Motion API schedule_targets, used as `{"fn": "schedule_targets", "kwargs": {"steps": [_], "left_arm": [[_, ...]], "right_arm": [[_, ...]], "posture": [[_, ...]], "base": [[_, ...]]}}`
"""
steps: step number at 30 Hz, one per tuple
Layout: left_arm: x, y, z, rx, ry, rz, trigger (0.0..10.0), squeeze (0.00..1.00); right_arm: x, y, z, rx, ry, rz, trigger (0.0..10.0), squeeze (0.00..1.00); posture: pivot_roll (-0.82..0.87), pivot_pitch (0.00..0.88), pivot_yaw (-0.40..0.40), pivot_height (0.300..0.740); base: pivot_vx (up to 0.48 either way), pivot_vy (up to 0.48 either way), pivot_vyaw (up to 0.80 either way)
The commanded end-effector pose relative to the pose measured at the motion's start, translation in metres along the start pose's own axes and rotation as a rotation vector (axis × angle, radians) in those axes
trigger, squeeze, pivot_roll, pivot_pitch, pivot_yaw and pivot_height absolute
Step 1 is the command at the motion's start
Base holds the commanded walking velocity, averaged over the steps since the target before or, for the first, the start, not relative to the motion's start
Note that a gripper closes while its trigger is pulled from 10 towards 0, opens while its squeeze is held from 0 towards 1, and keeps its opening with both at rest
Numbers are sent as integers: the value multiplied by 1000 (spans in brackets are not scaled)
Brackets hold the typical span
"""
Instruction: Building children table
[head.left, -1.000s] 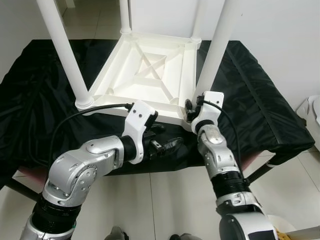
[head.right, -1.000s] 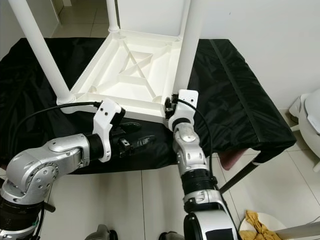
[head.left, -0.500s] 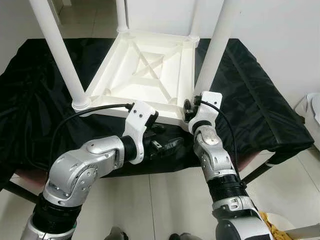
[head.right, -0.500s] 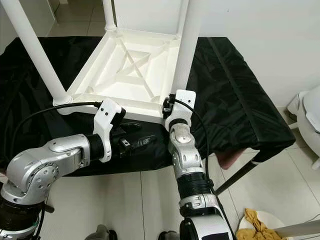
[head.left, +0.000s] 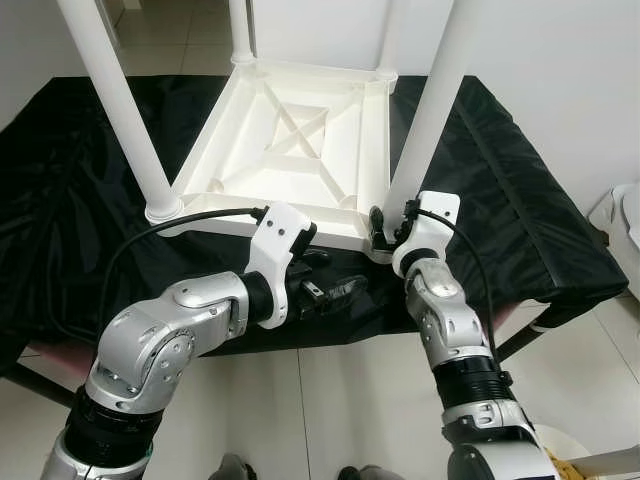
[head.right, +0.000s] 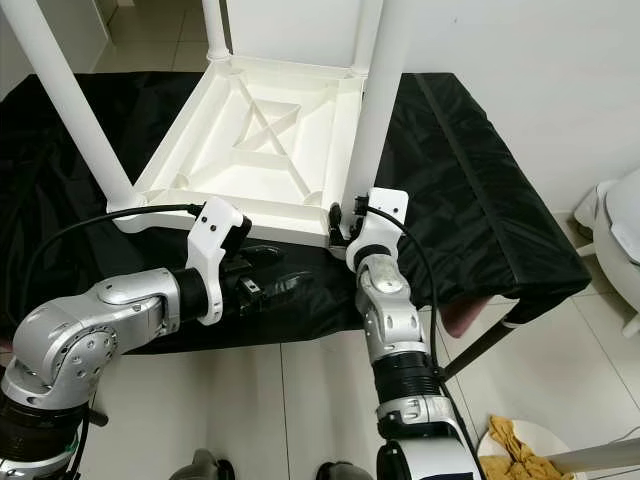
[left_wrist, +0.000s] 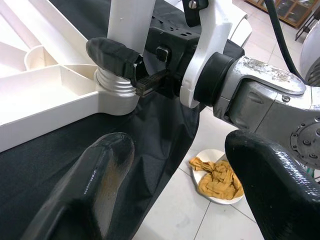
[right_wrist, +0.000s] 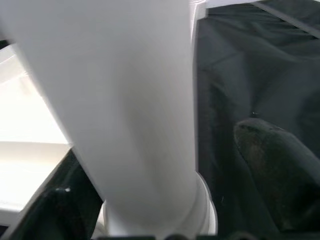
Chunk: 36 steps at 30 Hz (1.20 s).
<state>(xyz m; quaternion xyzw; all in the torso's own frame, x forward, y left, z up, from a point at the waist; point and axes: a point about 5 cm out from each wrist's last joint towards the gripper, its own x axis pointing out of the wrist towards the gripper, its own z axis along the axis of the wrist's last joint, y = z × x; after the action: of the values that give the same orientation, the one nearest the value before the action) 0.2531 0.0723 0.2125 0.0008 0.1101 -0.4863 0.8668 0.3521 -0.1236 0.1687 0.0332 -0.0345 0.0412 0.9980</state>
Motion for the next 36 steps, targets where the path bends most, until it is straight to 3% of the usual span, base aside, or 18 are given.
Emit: {"fn": "schedule_targets", "kwargs": {"steps": [1, 3, 4, 6, 17, 27, 32, 33, 34, 35, 36], "left_arm": [[0, -5, 0, 9, 3, -23, 10000, 0], [0, -5, 0, 8, 3, -23, 10000, 0], [0, -5, 0, 9, 2, -23, 10000, 0], [0, -5, 1, 10, 1, -23, 10000, 0], [0, -4, 2, 12, -1, -21, 10000, 0], [-3, -4, 4, 17, -5, -12, 10000, 0], [-4, -3, 3, 19, 0, -9, 10000, 0], [-4, -3, 4, 20, 1, -7, 10000, 0], [-4, -3, 4, 20, 1, -7, 10000, 0], [-4, -3, 4, 22, 1, -7, 10000, 0], [-4, -3, 4, 24, 1, -7, 10000, 0]], "right_arm": [[-1, -1, 0, 18, -9, 94, 10000, 1000], [-1, -2, 2, 14, -14, 157, 10000, 1000], [-1, -2, 3, -15, -27, 241, 10000, 0], [-1, -6, 4, -53, -30, 337, 10000, 0], [13, -39, 11, -154, -10, 535, 10000, 0], [19, -35, 12, -161, 34, 702, 10000, 0], [22, -31, 6, -148, 62, 723, 10000, 0], [23, -30, 4, -144, 71, 732, 4510, 0], [23, -30, 4, -144, 71, 732, 4510, 0], [22, -29, 1, -153, 90, 747, 0, 0], [22, -29, -2, -154, 104, 763, 0, 0]], "posture": [[-16, 98, -9, 740], [-16, 98, -9, 740], [-17, 97, -9, 740], [-15, 97, -9, 740], [2, 97, -2, 740], [34, 89, 5, 740], [37, 87, 6, 740], [41, 84, 7, 740], [41, 84, 7, 740], [43, 85, 8, 740], [45, 86, 7, 740]], "base": [[0, 0, 0], [0, 0, 0], [0, 0, 0], [0, 0, 0], [0, 0, 0], [0, 0, 0], [0, 0, 0], [0, 0, 0], [0, 0, 0], [0, 0, 0], [0, 0, 0]]}}
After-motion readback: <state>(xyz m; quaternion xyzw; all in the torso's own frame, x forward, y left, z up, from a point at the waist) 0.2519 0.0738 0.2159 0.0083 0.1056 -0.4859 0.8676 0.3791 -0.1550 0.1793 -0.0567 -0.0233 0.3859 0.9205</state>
